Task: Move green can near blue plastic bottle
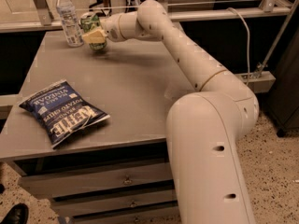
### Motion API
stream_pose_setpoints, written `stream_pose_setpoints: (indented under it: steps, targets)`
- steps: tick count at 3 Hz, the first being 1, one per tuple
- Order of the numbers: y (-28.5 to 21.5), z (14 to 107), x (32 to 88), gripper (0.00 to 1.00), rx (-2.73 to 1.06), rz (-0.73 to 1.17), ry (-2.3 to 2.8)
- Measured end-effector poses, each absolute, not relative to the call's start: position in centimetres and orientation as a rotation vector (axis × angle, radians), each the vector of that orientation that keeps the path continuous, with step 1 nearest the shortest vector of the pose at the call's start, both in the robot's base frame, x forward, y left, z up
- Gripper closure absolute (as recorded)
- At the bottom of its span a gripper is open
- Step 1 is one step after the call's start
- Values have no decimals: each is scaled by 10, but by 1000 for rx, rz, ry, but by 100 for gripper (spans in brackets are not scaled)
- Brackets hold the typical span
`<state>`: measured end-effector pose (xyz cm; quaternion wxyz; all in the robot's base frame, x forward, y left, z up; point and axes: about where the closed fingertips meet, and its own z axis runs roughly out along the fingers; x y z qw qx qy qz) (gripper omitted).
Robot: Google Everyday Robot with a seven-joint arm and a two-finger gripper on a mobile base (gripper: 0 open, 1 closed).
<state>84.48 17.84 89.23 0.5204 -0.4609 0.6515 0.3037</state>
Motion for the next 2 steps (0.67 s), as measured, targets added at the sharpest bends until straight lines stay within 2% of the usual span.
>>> stream_pose_setpoints:
  steps: [1,2]
  targets:
    - [183,889,848,83,-1097,740,1562]
    - [185,889,854,58,-1086,739,1564]
